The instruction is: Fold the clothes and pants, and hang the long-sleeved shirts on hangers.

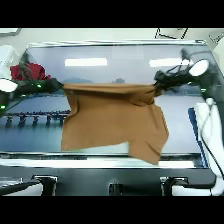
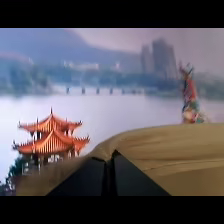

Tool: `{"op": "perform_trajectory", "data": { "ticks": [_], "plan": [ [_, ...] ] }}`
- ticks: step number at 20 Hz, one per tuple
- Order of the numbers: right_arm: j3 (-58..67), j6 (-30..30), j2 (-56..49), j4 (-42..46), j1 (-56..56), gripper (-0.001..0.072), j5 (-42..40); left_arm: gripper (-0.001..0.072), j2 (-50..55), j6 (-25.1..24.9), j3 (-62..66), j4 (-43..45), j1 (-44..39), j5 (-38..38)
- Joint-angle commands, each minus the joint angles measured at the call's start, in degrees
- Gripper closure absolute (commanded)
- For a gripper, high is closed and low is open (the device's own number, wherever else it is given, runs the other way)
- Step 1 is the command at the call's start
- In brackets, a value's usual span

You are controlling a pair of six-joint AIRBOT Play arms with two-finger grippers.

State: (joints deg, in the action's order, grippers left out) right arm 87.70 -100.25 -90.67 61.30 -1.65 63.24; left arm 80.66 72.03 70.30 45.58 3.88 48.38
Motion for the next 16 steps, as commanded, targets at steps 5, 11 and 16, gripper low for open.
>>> {"op": "perform_trajectory", "data": {
  "ticks": [5, 11, 16],
  "plan": [
    [0.22, 3.37, -6.82, -10.73, -3.23, 0.0335, 2.08, 0.0253, 7.98, 0.85, 0.57, -3.69, 3.23, 11.98],
    [-1.57, 7.54, 1.40, 11.41, -22.51, 0.0140, 30.75, 0.0082, 4.87, 10.03, 0.20, 20.50, 20.90, 42.86],
    [-18.88, 9.51, 10.60, 13.31, -26.62, 0.0141, 25.24, 0.0205, -6.16, 2.69, -27.28, 16.81, 24.50, 30.73]
  ]
}}
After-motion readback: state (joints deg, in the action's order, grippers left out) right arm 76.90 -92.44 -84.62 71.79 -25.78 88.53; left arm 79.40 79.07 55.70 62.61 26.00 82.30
